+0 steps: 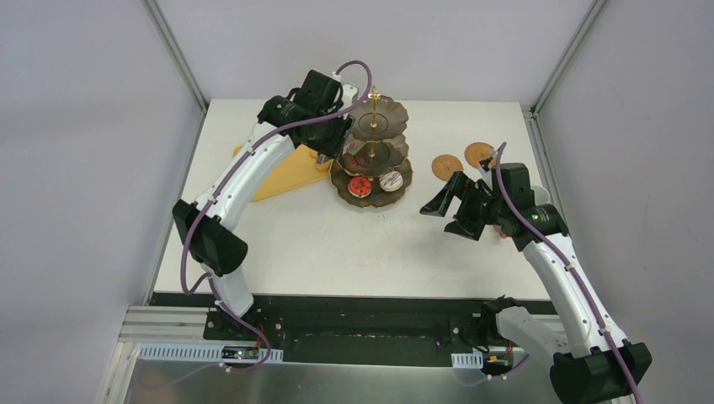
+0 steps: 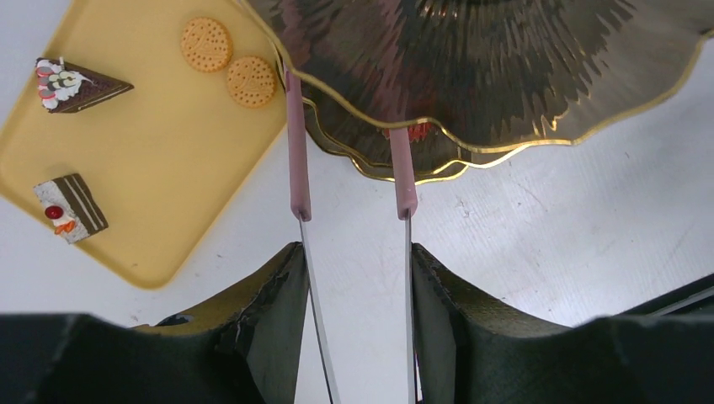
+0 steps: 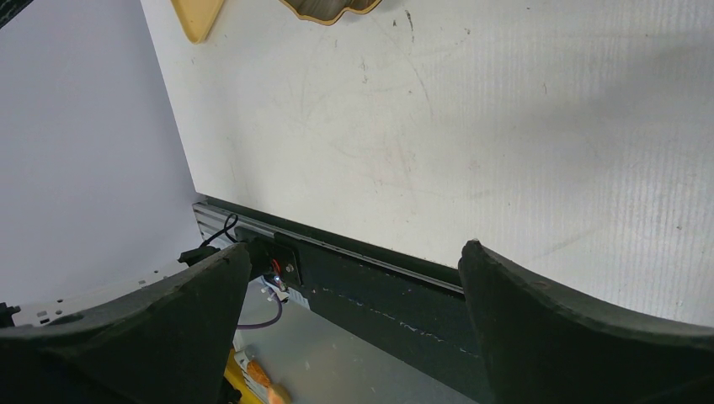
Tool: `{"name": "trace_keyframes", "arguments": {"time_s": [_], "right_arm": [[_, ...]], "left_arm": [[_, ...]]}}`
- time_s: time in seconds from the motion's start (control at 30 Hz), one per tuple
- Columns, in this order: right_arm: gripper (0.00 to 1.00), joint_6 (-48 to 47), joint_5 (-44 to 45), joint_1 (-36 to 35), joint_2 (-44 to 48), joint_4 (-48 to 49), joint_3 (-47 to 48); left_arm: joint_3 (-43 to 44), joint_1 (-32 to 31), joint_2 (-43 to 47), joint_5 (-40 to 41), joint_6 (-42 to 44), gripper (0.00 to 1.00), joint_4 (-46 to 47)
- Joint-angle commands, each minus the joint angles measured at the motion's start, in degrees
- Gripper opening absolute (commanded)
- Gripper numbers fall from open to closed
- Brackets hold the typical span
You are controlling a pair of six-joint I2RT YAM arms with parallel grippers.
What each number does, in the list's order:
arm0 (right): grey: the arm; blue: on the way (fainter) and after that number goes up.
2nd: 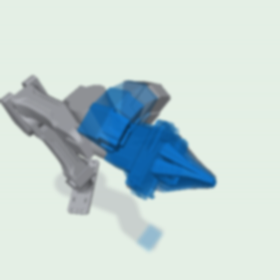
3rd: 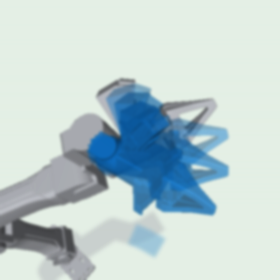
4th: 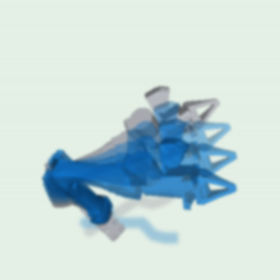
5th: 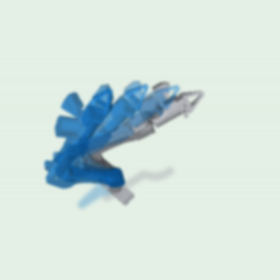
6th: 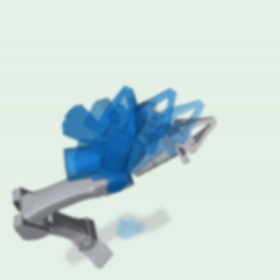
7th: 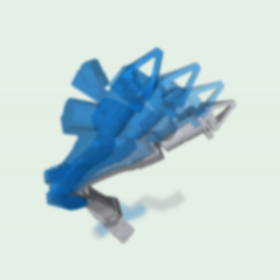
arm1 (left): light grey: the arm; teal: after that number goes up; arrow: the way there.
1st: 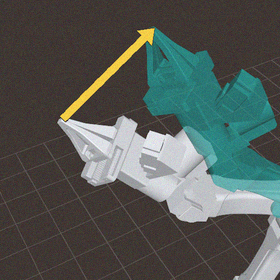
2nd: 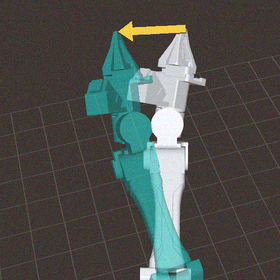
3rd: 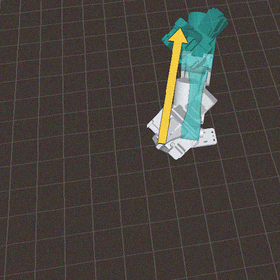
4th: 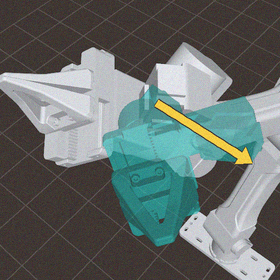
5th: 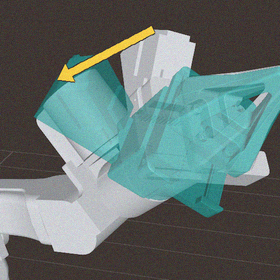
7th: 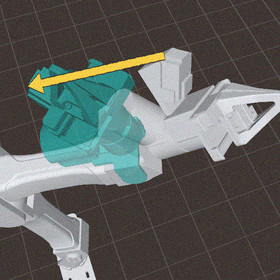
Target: Serve the afternoon tea
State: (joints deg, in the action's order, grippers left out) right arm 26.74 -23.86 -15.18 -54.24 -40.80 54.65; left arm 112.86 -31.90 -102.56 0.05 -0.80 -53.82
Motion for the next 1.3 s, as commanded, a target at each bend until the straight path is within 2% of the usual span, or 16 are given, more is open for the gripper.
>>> {"name": "trace_keyframes", "arguments": {"time_s": [0.0,0.3,0.47,0.53,0.63,0.77,0.97,1.07,1.27], "right_arm": [[0.99,-0.37,-0.83,0.5,1.0,0.18,1.56],[0.99,-0.14,-1.34,0.49,1.15,0.19,1.13],[0.99,-0.13,-1.28,0.45,1.39,-0.2,1.2],[0.99,-0.12,-1.28,0.46,1.43,-0.25,1.16],[0.99,-0.2,-1.36,0.48,1.34,-0.47,1.16],[0.99,0.01,-2.07,0.5,1.33,-1.63,1.81],[0.99,0.42,-3.48,-0.62,0.84,-3.86,2.59],[0.99,0.41,-3.61,-1.7,0.58,-4.8,2.6],[0.99,0.38,-3.57,-4.42,-0.1,-5.24,1.66]], "left_arm": [[-2.59,-0.31,7.86,0.87,-1.93,0.45,0.73],[-10.76,-0.27,18.33,0.56,-4.41,0.46,-0.7],[-15.31,0.98,24.68,5.01,-7.57,0.47,-4.51],[-17.98,2.94,26.56,7.64,-8.72,0.48,-5.0],[-20.2,11.03,27.36,10.55,-11.06,0.47,-6.49],[-20.59,17.73,24.69,16.5,-8.95,0.5,-5.53],[-17.49,20.46,13.34,23.94,-0.28,0.51,-4.54],[-18.9,22.62,11.0,21.84,3.21,0.51,-0.63],[-19.08,25.93,7.89,16.42,4.63,0.51,3.26]]}}
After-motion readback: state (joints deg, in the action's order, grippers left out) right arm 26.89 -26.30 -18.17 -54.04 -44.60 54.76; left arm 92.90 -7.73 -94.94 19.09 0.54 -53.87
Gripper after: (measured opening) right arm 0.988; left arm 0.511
